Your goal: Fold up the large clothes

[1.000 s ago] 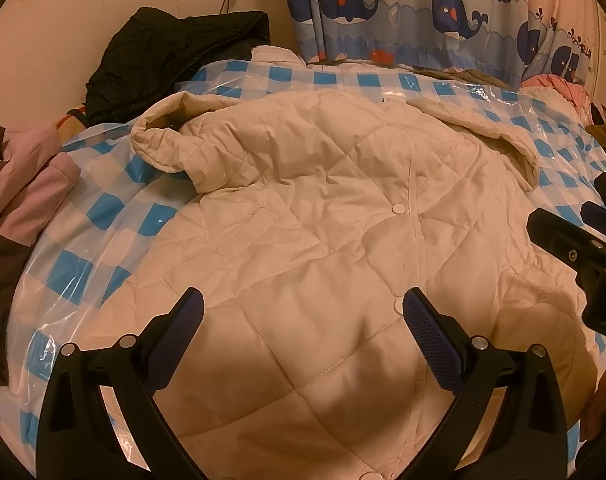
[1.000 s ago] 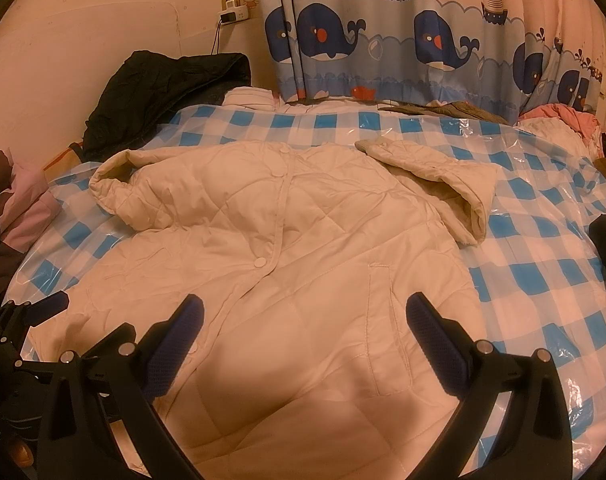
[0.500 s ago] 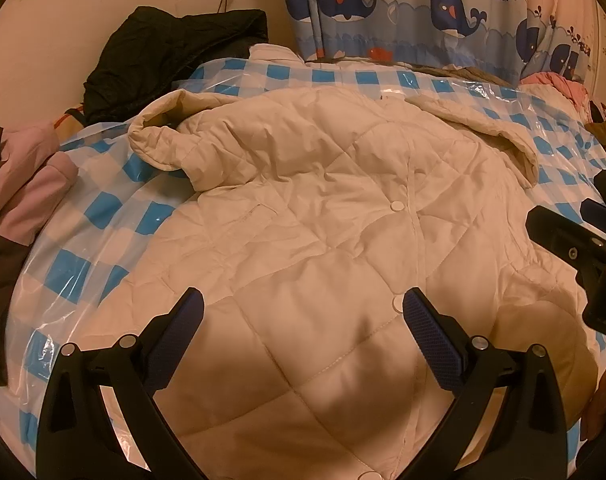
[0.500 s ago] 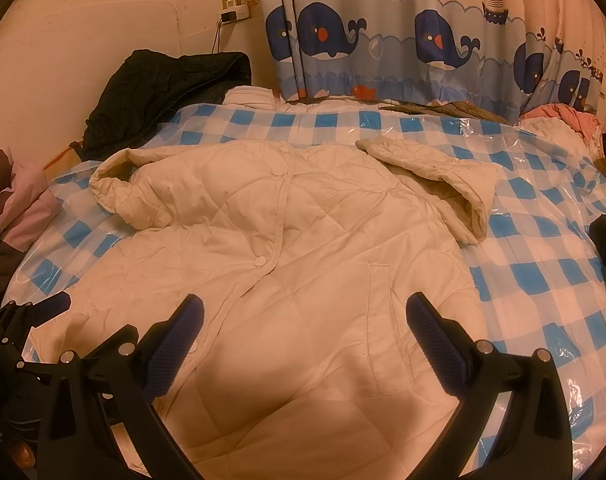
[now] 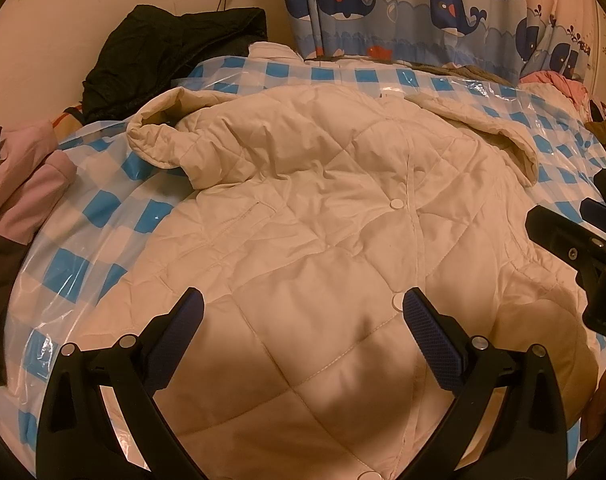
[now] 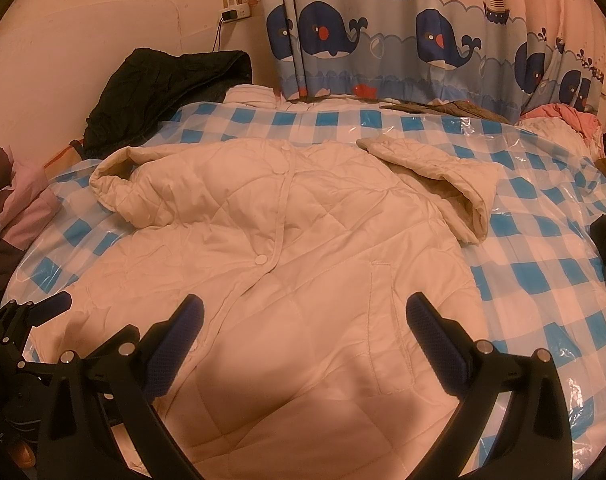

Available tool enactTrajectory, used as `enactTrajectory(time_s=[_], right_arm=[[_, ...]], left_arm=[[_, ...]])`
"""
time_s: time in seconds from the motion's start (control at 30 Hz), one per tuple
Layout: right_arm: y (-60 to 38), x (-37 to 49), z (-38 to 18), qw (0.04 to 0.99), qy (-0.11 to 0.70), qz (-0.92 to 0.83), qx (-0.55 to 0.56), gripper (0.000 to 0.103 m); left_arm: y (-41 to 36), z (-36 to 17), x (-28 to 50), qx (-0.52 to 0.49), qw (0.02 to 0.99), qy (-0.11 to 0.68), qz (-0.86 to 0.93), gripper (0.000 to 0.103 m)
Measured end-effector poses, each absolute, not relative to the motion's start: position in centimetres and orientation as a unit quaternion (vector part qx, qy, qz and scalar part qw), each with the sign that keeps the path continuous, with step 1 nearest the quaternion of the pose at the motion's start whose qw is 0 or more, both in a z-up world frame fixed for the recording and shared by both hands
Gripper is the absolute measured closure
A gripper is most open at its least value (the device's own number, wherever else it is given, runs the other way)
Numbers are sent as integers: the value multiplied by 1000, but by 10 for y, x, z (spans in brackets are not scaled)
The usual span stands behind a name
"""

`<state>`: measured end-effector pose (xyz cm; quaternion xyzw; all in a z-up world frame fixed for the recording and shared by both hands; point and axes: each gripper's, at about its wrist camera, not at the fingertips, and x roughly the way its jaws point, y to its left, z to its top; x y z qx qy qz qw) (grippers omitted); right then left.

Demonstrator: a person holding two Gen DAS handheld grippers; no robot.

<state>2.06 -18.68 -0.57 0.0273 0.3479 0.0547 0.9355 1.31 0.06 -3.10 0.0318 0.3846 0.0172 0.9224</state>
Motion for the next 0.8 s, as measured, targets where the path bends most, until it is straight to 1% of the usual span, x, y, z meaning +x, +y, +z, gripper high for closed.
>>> enactTrajectory(time_s=[0.2,0.27,0.33,0.43,0.6,0.73,0.8], right_arm=[[-192,14,3,932,353,86,21,5],[-202,1,6,931,351,98,22,5],[-219,-16,5,929,354,106,31,5],[-255,-33,-1,915,386,101,54,5],[-324,-52,-31,878,447,96,143,5],[-367,-54,-72,814,510,94,262,5],[-362,-52,-84,795,525,115,281,5]], left_arm=[[13,-34,11,17,918,397,-3,7],[36,-33,10,-16,910,414,-13,7],[73,-35,7,-81,897,434,-24,7],[111,-34,-1,-147,880,451,-30,7],[164,-33,-33,-153,875,460,-4,7],[213,-51,-48,-214,848,485,12,7],[221,-60,-45,-234,838,492,-3,7]])
